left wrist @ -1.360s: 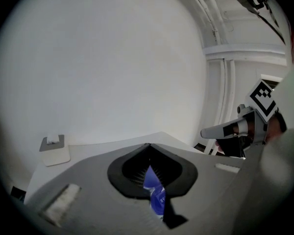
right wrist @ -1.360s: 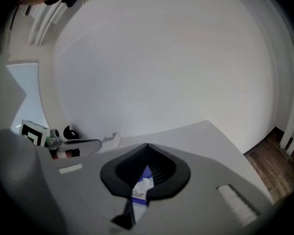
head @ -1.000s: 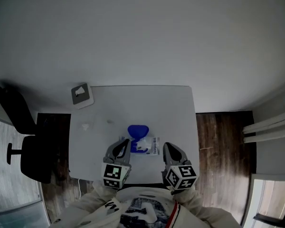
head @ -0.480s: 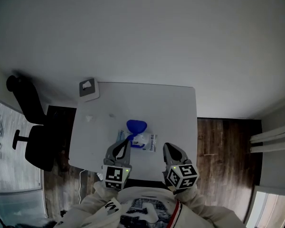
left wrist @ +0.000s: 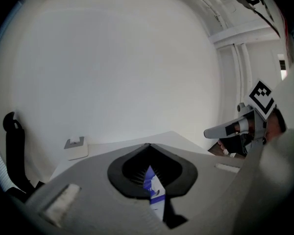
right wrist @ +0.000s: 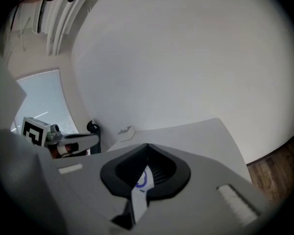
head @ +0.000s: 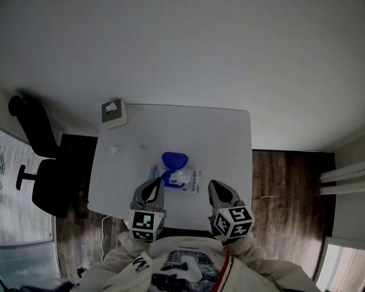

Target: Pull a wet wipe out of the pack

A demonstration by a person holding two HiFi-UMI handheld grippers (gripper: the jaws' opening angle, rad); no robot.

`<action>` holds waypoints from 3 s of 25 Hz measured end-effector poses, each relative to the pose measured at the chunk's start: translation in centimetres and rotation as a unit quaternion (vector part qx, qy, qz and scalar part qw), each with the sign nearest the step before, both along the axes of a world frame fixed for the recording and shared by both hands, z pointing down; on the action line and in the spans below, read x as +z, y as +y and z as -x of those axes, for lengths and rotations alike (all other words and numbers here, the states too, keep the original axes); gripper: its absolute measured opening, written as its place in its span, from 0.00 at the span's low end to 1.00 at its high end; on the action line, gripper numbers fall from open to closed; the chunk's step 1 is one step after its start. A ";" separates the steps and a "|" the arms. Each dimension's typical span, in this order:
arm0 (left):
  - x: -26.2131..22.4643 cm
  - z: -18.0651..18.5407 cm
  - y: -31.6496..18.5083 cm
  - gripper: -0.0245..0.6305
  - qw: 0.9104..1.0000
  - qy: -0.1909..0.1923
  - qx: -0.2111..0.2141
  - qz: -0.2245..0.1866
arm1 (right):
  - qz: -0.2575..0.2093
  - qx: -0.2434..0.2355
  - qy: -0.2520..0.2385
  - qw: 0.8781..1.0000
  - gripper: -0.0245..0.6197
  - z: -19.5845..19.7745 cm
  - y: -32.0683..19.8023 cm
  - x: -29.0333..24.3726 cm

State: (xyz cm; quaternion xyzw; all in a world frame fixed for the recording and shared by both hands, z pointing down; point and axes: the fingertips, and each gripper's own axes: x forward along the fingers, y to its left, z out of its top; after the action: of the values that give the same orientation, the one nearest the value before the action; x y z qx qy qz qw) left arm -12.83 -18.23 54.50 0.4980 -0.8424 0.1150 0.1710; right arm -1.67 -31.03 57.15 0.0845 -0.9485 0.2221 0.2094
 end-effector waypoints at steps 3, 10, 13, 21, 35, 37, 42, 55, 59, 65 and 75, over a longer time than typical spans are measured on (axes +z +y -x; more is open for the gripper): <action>0.0 0.6 -0.2 0.04 1.000 0.003 0.007 -0.004 | -0.009 -0.002 0.011 1.000 0.10 0.6 0.3 0.2; -0.1 1.3 -0.1 0.04 1.000 0.010 0.016 -0.012 | -0.032 -0.021 0.030 0.999 0.19 1.3 0.9 0.8; -0.1 1.6 0.1 0.04 1.000 0.011 0.015 -0.015 | -0.038 -0.032 0.034 0.998 0.21 1.6 1.2 1.1; 0.7 1.9 1.0 0.04 1.000 0.022 0.008 -0.011 | -0.030 -0.085 0.066 0.994 0.33 2.4 3.3 2.9; 1.0 2.0 2.6 0.04 0.999 0.032 -0.012 -0.015 | -0.021 -0.171 0.115 0.978 0.64 4.8 5.6 7.6; 1.0 2.0 2.8 0.04 0.999 0.033 -0.013 -0.014 | -0.024 -0.186 0.125 0.974 0.67 5.3 5.9 8.5; 1.0 2.0 3.6 0.04 0.999 0.036 -0.024 -0.012 | -0.031 -0.224 0.152 0.962 0.65 6.2 6.5 10.6; 1.9 0.8 4.6 0.04 0.998 0.050 -0.043 -0.012 | -0.040 -0.260 0.189 0.946 0.31 8.0 7.5 14.7; 2.3 0.9 4.8 0.04 0.997 0.054 -0.050 -0.010 | -0.032 -0.266 0.187 0.945 0.29 8.5 8.0 14.9; 2.5 0.7 5.1 0.04 0.997 0.058 -0.052 -0.008 | -0.031 -0.265 0.185 0.946 0.24 8.9 8.3 14.9; 2.5 0.8 5.2 0.04 0.996 0.066 -0.057 -0.016 | -0.032 -0.255 0.188 0.948 0.14 9.2 8.3 15.1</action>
State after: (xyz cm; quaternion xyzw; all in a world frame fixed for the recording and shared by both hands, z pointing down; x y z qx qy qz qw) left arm -13.62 -13.03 56.98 0.4586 -0.8578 0.0583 0.2247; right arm -10.89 -22.70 72.27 -0.1129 -0.8885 0.1109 0.4307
